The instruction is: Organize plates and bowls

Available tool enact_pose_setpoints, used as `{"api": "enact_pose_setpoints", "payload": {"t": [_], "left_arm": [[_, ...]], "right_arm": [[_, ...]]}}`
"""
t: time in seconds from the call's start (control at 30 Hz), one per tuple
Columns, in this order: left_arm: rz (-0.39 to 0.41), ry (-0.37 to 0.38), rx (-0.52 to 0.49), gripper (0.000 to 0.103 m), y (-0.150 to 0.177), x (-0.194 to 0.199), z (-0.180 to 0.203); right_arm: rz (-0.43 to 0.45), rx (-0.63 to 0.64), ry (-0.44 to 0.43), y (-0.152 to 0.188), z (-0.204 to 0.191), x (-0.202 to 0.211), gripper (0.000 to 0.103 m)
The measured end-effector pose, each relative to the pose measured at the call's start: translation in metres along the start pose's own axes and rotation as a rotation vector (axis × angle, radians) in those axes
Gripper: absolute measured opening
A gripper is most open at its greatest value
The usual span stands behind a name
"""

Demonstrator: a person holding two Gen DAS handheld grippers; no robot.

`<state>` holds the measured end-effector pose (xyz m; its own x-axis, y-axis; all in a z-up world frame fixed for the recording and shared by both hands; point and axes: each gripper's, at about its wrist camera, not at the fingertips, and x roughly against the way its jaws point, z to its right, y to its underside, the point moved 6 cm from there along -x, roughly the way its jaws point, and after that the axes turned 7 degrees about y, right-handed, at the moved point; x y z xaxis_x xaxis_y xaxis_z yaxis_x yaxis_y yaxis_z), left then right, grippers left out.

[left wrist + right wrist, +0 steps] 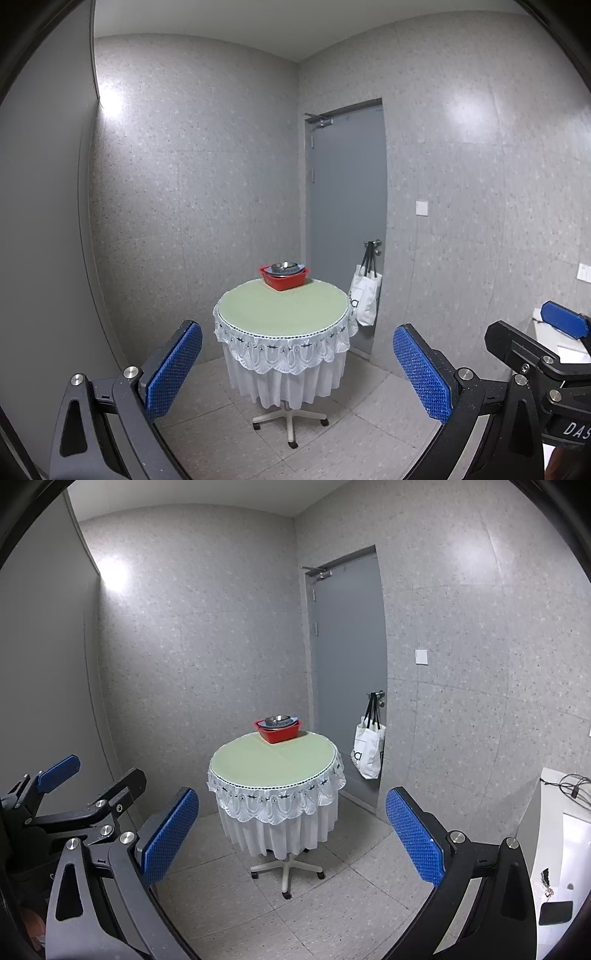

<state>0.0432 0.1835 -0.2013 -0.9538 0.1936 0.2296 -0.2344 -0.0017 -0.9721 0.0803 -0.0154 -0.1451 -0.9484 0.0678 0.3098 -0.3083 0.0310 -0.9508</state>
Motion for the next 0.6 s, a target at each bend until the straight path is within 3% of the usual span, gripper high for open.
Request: {"api": "enact_pose_setpoints", "payload": {"t": [0.6], "left_arm": [[0.001,0.019,-0.003,0.102,-0.01,-0.042,0.011]], "right_arm": [[0.003,-0.009,-0.013,-0.004,0.021,-0.007,0.103]]}}
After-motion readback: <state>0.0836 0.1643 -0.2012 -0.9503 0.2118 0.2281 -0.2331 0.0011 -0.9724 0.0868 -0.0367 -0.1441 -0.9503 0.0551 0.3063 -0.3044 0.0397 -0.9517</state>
